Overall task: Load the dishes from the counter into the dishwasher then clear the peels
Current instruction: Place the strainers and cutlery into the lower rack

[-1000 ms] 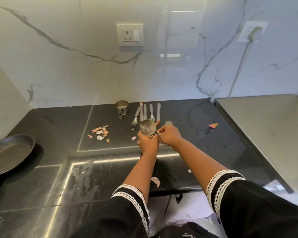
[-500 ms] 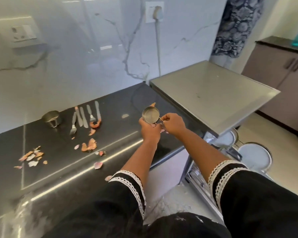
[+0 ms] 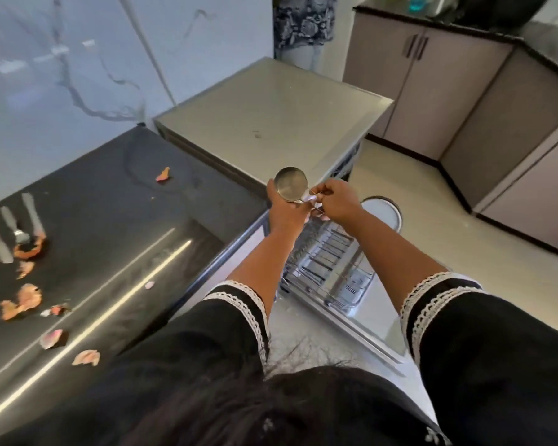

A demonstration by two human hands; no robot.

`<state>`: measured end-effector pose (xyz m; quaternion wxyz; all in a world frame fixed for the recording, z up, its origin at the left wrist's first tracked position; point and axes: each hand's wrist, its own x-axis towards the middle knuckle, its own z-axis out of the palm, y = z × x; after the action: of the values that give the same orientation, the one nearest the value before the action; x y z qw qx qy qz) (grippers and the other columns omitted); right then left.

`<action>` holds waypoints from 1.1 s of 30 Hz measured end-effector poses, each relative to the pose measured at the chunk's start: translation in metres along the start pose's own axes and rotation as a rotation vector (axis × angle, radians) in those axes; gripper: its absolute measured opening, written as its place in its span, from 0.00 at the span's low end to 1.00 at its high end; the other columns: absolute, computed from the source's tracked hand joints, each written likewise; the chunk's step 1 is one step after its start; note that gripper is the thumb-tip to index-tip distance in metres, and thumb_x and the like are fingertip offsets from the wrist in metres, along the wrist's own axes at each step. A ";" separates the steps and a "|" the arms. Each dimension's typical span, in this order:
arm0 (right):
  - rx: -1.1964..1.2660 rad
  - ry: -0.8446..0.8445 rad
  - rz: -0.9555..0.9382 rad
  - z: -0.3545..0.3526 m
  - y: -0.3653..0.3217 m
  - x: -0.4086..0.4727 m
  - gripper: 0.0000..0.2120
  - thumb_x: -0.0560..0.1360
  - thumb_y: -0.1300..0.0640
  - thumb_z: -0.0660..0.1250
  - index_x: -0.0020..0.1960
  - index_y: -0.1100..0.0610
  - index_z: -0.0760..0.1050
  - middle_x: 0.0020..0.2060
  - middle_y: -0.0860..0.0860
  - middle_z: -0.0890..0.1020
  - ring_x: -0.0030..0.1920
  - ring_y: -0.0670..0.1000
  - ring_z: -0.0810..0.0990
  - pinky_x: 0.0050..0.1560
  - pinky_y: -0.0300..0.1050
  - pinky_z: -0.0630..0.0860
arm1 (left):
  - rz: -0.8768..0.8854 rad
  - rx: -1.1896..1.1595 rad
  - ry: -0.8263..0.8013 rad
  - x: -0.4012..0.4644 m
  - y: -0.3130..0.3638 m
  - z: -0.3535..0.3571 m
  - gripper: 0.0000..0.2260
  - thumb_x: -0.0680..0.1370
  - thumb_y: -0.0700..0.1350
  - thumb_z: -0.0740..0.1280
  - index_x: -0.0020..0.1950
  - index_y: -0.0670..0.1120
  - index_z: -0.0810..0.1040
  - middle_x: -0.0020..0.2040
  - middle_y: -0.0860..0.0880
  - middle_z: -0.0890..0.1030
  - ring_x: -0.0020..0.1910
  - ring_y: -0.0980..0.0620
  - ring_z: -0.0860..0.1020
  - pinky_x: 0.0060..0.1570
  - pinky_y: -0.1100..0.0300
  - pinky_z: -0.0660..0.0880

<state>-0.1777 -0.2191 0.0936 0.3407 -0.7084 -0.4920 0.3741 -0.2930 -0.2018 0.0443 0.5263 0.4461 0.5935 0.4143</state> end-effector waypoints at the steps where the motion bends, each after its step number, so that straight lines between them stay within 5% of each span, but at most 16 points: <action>1: 0.011 0.017 0.010 -0.012 0.007 0.002 0.13 0.76 0.67 0.59 0.43 0.52 0.78 0.39 0.54 0.82 0.40 0.56 0.85 0.43 0.53 0.83 | -0.019 -0.014 -0.032 0.001 -0.001 0.014 0.45 0.67 0.49 0.77 0.74 0.60 0.50 0.55 0.40 0.80 0.49 0.40 0.82 0.47 0.45 0.81; 5: 0.047 0.036 0.072 -0.051 0.041 0.015 0.11 0.77 0.66 0.60 0.46 0.55 0.78 0.43 0.56 0.81 0.42 0.57 0.84 0.40 0.49 0.81 | -0.122 -0.060 -0.117 0.006 -0.001 0.059 0.41 0.67 0.44 0.75 0.71 0.65 0.55 0.54 0.38 0.79 0.42 0.40 0.81 0.36 0.48 0.80; 9: 0.065 0.018 0.140 -0.078 0.072 0.035 0.13 0.78 0.65 0.59 0.43 0.51 0.76 0.43 0.55 0.82 0.39 0.55 0.86 0.40 0.50 0.81 | -0.154 0.005 -0.127 0.017 -0.012 0.093 0.32 0.66 0.54 0.74 0.66 0.64 0.64 0.55 0.43 0.81 0.50 0.42 0.81 0.52 0.43 0.80; 14: 0.079 -0.033 0.208 -0.097 0.118 0.068 0.15 0.78 0.67 0.59 0.42 0.51 0.77 0.45 0.54 0.81 0.39 0.54 0.83 0.41 0.49 0.81 | -0.183 -0.034 -0.132 0.030 -0.034 0.125 0.11 0.76 0.43 0.68 0.57 0.54 0.75 0.50 0.43 0.80 0.44 0.49 0.79 0.44 0.56 0.81; 17: 0.081 -0.084 0.235 -0.098 0.145 0.085 0.16 0.78 0.68 0.59 0.42 0.51 0.77 0.42 0.53 0.78 0.41 0.54 0.79 0.43 0.47 0.79 | -0.264 -0.098 -0.141 0.038 -0.048 0.142 0.12 0.78 0.41 0.66 0.60 0.50 0.72 0.45 0.43 0.77 0.41 0.50 0.76 0.47 0.56 0.78; 22: 0.077 -0.172 0.265 -0.096 0.178 0.111 0.10 0.79 0.68 0.59 0.52 0.59 0.77 0.50 0.60 0.78 0.47 0.55 0.79 0.29 0.28 0.70 | -0.322 -0.127 -0.068 0.056 -0.073 0.167 0.13 0.78 0.45 0.68 0.63 0.49 0.74 0.51 0.41 0.78 0.42 0.52 0.78 0.47 0.57 0.80; 27: 0.117 -0.249 0.304 -0.087 0.208 0.132 0.09 0.79 0.67 0.62 0.51 0.56 0.78 0.48 0.57 0.81 0.42 0.48 0.78 0.30 0.28 0.70 | -0.411 -0.213 -0.064 0.073 -0.098 0.182 0.15 0.78 0.49 0.68 0.63 0.51 0.71 0.53 0.45 0.77 0.47 0.52 0.79 0.47 0.60 0.79; 33: 0.111 -0.293 0.325 -0.062 0.262 0.158 0.11 0.79 0.66 0.62 0.50 0.52 0.79 0.48 0.54 0.83 0.43 0.49 0.79 0.38 0.37 0.70 | -0.471 -0.220 -0.098 0.109 -0.159 0.186 0.29 0.70 0.58 0.70 0.67 0.47 0.71 0.56 0.41 0.79 0.53 0.48 0.81 0.53 0.57 0.79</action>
<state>0.0292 -0.1500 -0.1301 0.2392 -0.6967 -0.3943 0.5495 -0.1279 -0.1339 -0.1552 0.6818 0.2554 0.6062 0.3200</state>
